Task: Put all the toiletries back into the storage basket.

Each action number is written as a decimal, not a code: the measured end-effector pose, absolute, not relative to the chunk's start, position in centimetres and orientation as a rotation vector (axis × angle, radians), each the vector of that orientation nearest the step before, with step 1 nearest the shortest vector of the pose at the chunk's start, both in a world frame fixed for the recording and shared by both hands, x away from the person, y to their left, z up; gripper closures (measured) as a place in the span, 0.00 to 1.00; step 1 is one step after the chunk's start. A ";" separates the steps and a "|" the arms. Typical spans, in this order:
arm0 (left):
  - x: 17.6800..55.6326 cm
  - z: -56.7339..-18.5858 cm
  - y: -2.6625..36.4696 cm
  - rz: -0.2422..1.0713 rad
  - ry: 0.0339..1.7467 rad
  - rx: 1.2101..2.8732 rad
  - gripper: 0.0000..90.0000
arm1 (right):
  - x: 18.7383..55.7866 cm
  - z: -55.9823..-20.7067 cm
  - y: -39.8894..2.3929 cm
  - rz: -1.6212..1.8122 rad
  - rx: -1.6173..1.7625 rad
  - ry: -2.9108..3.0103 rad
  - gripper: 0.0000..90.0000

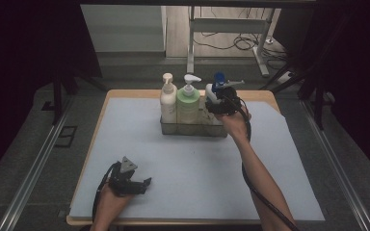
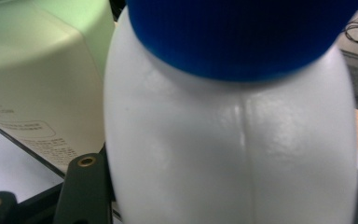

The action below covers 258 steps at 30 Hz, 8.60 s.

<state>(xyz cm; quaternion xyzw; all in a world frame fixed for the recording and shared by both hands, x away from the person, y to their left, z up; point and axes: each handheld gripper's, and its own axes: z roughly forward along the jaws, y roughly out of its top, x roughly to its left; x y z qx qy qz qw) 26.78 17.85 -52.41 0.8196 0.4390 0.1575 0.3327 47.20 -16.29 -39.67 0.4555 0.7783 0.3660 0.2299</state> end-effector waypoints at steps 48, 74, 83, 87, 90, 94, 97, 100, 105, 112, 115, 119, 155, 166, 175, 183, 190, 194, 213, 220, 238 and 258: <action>26.8 -52.4 17.8 0.412 1.145 2.144 0.13 | 42.2 -39.6 -21.0 1.109 1.203 2.262 0.49; 26.8 -52.4 17.8 0.410 1.148 2.137 0.13 | 45.8 -42.8 -22.6 1.005 1.329 2.187 0.99; 26.8 -52.4 17.8 0.410 1.147 2.140 0.13 | 47.4 -43.7 -21.5 0.988 1.348 2.198 0.99; 26.8 -52.4 17.8 0.410 1.148 2.137 0.13 | 48.0 -44.4 -21.4 0.975 1.356 2.206 0.99; 26.8 -52.4 17.8 0.410 1.148 2.137 0.13 | 48.2 -44.9 -21.3 0.978 1.372 2.214 0.99; 26.8 -52.4 17.8 0.410 1.148 2.137 0.13 | 48.3 -45.4 -21.4 0.987 1.397 2.219 0.99; 26.8 -52.4 17.8 0.410 1.148 2.137 0.13 | 48.2 -45.5 -21.4 0.986 1.410 2.227 0.99; 26.8 -52.4 17.8 0.410 1.148 2.137 0.13 | 48.1 -45.5 -21.2 0.980 1.404 2.237 0.99; 26.8 -52.4 17.8 0.410 1.148 2.137 0.13 | 48.0 -45.6 -20.8 0.986 1.397 2.249 0.99; 26.8 -52.4 17.8 0.410 1.148 2.138 0.13 | 47.9 -45.7 -20.3 0.999 1.387 2.268 0.99; 26.8 -52.4 17.8 0.409 1.149 2.137 0.13 | 47.9 -45.8 -20.2 1.002 1.397 2.279 0.99; 26.8 -52.4 17.8 0.410 1.149 2.138 0.13 | 47.8 -45.9 -19.8 1.005 1.380 2.295 0.99; 26.8 -52.4 17.8 0.410 1.149 2.138 0.13 | 47.0 -46.0 -18.9 1.010 1.356 2.324 0.94; 26.8 -52.4 17.8 0.412 1.146 2.142 0.13 | 46.4 -45.1 -19.6 0.995 1.335 2.304 0.70; 26.8 -52.4 17.8 0.412 1.148 2.138 0.13 | 45.1 -43.9 -20.8 1.010 1.295 2.301 0.47; 26.8 -52.4 17.9 0.413 1.145 2.145 0.13 | 43.8 -43.0 -21.6 1.032 1.250 2.315 0.37; 26.8 -52.4 17.9 0.414 1.145 2.145 0.13 | 42.5 -42.5 -21.9 1.036 1.213 2.340 0.31; 26.8 -52.4 17.9 0.414 1.145 2.144 0.13 | 41.7 -42.5 -22.2 1.050 1.191 2.353 0.27; 26.8 -52.4 17.8 0.415 1.145 2.144 0.13 | 37.4 -42.5 -23.2 0.994 1.051 2.410 0.04; 26.8 -52.4 17.8 0.415 1.145 2.144 0.13 | 36.0 -42.2 -23.8 1.015 1.033 2.418 0.00; 26.8 -52.4 17.8 0.418 1.144 2.139 0.13 | 32.1 -42.5 -26.4 1.020 1.032 2.439 0.00; 26.7 -52.5 17.8 0.420 1.146 2.136 0.13 | 29.2 -48.8 -27.7 1.008 1.101 2.453 0.00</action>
